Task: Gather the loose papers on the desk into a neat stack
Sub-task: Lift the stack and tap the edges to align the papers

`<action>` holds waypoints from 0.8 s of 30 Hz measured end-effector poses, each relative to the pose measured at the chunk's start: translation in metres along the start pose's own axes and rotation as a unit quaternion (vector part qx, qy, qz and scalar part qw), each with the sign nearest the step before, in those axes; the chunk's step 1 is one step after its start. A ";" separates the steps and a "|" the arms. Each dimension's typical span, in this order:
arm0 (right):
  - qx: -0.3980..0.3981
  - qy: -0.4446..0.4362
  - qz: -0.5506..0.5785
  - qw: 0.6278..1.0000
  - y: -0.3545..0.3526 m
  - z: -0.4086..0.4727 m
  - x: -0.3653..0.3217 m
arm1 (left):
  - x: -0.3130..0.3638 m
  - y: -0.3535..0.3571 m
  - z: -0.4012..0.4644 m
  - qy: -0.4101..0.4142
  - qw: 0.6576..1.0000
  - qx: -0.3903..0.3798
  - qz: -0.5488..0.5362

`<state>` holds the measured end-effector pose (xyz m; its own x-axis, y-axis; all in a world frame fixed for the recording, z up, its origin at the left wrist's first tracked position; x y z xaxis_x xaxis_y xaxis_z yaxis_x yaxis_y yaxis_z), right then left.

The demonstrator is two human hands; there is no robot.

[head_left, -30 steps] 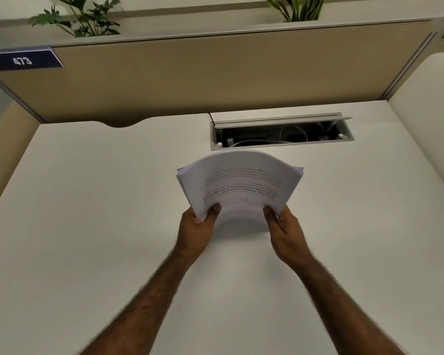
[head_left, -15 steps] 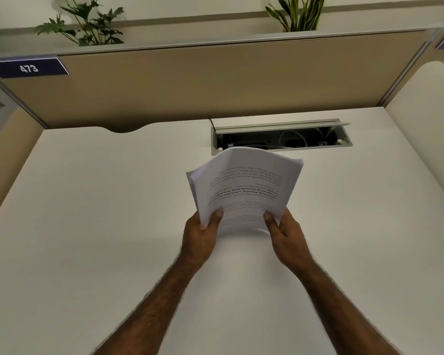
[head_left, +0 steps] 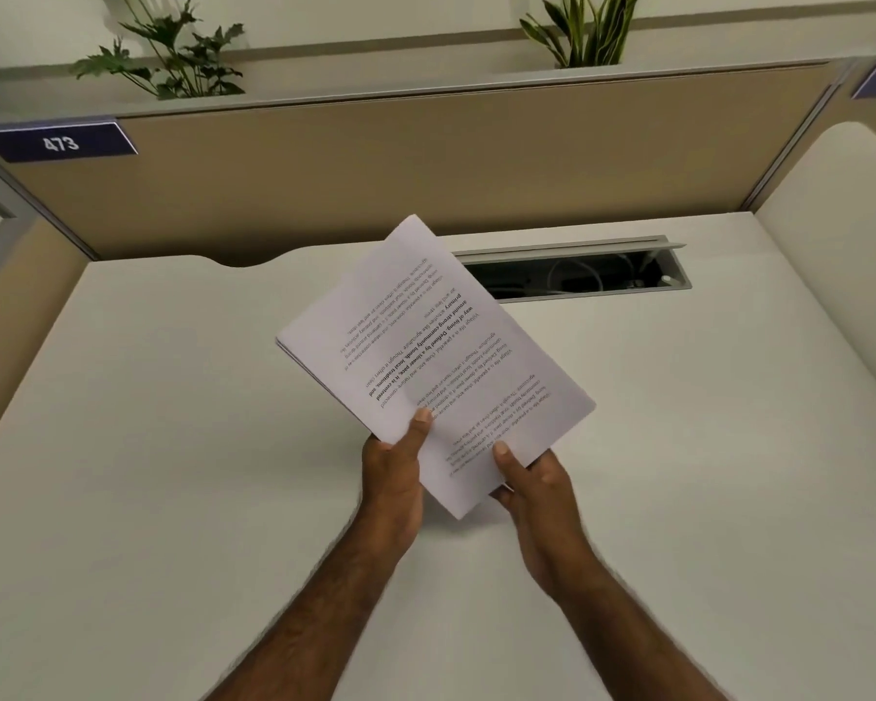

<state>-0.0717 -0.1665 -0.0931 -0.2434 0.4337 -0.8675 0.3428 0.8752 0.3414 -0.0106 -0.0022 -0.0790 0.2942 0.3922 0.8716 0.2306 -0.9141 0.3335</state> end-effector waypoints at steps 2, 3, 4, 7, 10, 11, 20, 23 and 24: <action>0.028 -0.007 -0.001 1.000 0.004 -0.002 0.001 | -0.001 0.004 -0.004 -0.003 1.000 -0.011 -0.015; 0.041 -0.011 -0.012 0.999 0.004 -0.002 0.001 | -0.002 0.004 -0.004 -0.006 1.000 -0.019 -0.023; 0.050 -0.014 -0.023 0.998 0.003 0.000 0.000 | -0.001 0.005 -0.004 -0.009 0.999 -0.031 -0.033; 0.055 -0.016 -0.042 0.997 -0.003 0.007 -0.009 | 0.001 0.005 -0.003 -0.020 0.996 -0.071 -0.056; 0.050 -0.011 -0.072 0.996 -0.016 0.014 -0.020 | 0.009 -0.005 0.005 -0.038 0.991 -0.070 -0.108; 0.047 -0.011 -0.082 0.995 -0.022 0.017 -0.024 | 0.014 -0.012 0.010 -0.043 0.988 -0.061 -0.132; 0.014 -0.052 -0.196 0.979 -0.063 0.032 -0.064 | 0.081 -0.062 0.061 0.030 0.988 -0.110 0.101; 0.003 -0.074 -0.235 0.969 -0.060 0.031 -0.071 | 0.075 -0.053 0.065 0.030 0.969 -0.148 0.196; 0.002 -0.081 -0.249 0.965 -0.058 0.031 -0.072 | 0.074 -0.049 0.064 0.035 0.966 -0.146 0.213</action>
<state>-0.0461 -0.2553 -0.0616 -0.2334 -0.0807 -0.9690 0.2234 0.9654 -0.1342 0.0590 0.0779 -0.0535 0.2396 -0.0241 0.9706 -0.1713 -0.9851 0.0179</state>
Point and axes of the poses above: each hand's wrist, its own z-axis towards the middle knuckle, its own y-axis out of the palm, x = y × z, the point moved 7 cm from there along z, towards the middle knuckle, and after that the axes turned 1 degree about z, right-handed, at the moved point
